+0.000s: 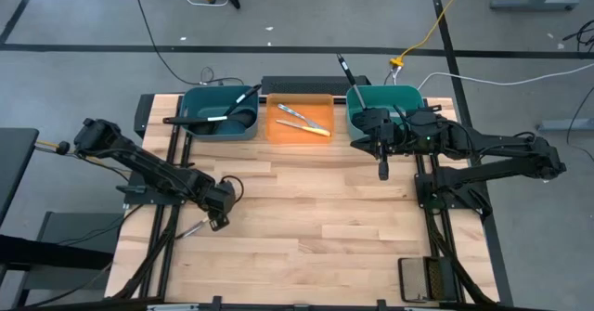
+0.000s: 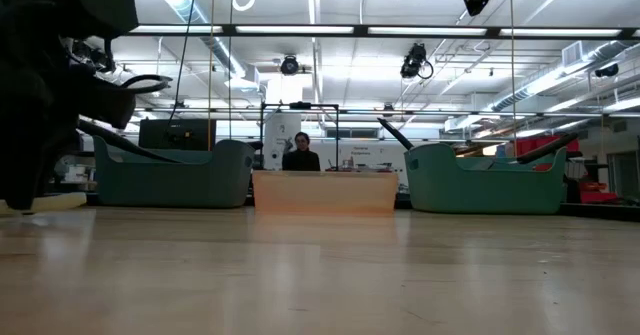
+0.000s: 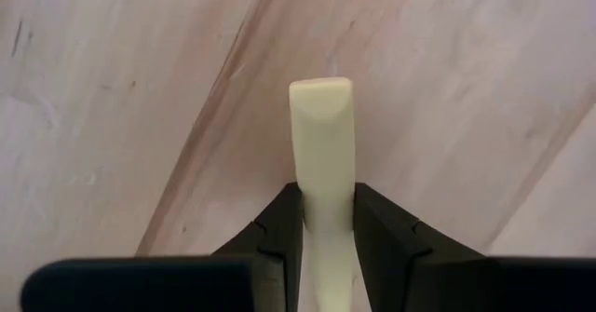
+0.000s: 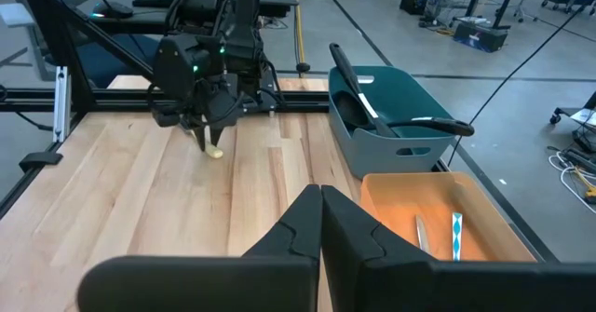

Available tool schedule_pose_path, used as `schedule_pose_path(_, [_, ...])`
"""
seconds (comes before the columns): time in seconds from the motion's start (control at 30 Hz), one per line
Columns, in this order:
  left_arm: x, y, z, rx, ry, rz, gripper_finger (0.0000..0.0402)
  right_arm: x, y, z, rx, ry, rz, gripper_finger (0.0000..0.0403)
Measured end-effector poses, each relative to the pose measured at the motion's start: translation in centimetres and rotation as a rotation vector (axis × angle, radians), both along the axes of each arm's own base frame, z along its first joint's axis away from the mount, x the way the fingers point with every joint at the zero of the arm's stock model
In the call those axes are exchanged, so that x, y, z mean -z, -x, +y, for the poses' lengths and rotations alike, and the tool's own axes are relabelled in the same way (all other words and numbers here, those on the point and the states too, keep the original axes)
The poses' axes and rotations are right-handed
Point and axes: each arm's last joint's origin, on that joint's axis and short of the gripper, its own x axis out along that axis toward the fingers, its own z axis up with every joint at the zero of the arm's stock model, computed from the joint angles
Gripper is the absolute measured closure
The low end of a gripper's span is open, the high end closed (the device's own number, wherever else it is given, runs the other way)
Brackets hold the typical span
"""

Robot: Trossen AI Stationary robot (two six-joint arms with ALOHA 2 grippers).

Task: Pick & Place Kitchen Items
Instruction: Put the yellow knife into the orange bin

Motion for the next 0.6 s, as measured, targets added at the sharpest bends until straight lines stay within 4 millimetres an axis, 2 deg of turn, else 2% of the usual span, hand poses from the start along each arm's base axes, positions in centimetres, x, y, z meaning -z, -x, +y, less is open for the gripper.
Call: schedule_pose_path(0.6, [-0.86, -0.62, -0.31, 0.049, 0.023, -0.029, 0.0322, 0.0, 0.0, 0.0, -0.001, 0.003, 0.0, 0.0395])
